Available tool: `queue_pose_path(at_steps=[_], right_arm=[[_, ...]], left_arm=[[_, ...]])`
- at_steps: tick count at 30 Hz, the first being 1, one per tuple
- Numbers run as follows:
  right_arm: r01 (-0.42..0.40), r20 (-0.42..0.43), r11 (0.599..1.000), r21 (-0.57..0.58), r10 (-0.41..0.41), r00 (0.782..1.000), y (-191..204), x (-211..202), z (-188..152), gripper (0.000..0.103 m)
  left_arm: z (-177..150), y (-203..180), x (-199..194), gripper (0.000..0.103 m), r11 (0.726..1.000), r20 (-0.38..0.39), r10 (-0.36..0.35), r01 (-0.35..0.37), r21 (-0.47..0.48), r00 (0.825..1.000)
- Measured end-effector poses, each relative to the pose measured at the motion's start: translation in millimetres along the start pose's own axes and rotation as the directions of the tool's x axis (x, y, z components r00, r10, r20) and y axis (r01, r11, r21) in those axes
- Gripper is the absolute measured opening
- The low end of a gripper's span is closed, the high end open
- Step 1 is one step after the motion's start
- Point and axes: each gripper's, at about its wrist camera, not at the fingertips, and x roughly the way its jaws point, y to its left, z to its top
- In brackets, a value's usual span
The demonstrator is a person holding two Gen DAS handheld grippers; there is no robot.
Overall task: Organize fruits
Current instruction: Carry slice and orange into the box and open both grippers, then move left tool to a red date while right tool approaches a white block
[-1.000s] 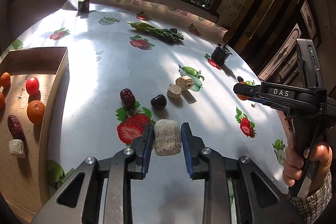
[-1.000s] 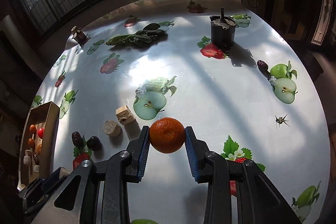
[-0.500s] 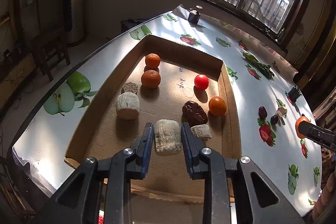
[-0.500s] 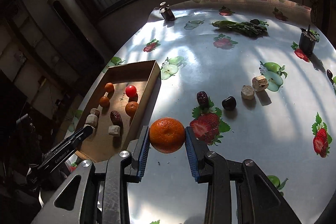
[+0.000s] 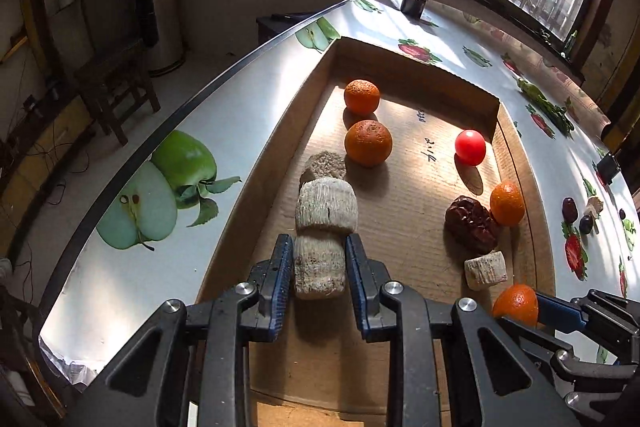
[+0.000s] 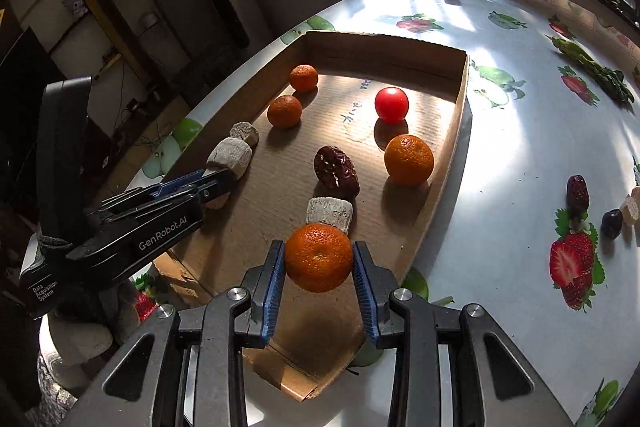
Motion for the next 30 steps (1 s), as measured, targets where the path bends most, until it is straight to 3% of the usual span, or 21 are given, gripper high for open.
queue_pose_path(at_steps=[15,20,24,28,30], right_arm=[[0.088,-0.008,0.996,-0.018,-0.088,0.996,0.3,29.5,22.0,0.036],[0.065,-0.008,0.998,-0.023,-0.065,0.998,4.5,28.0,17.9,0.037],[0.057,-0.002,0.998,-0.011,-0.057,0.998,5.2,23.4,15.6,0.039],[0.058,0.048,0.998,0.0,-0.058,0.997,4.8,3.8,13.6,0.054],[0.052,0.077,0.999,0.013,-0.053,0.996,2.5,-10.5,11.1,0.055]], left_arm=[[7.7,-7.4,11.1,0.026,1.0,-0.02,0.005,-0.005,0.012,1.0],[3.3,-0.2,0.6,0.026,1.0,0.004,-0.021,0.021,-0.018,1.0],[1.6,6.8,-15.4,0.033,0.998,0.035,-0.039,0.041,-0.054,0.999],[-1.1,9.3,-35.9,0.044,0.996,0.08,-0.037,0.043,-0.078,0.996],[-2.9,6.7,-46.0,0.047,0.996,0.095,-0.035,0.043,-0.079,0.995]])
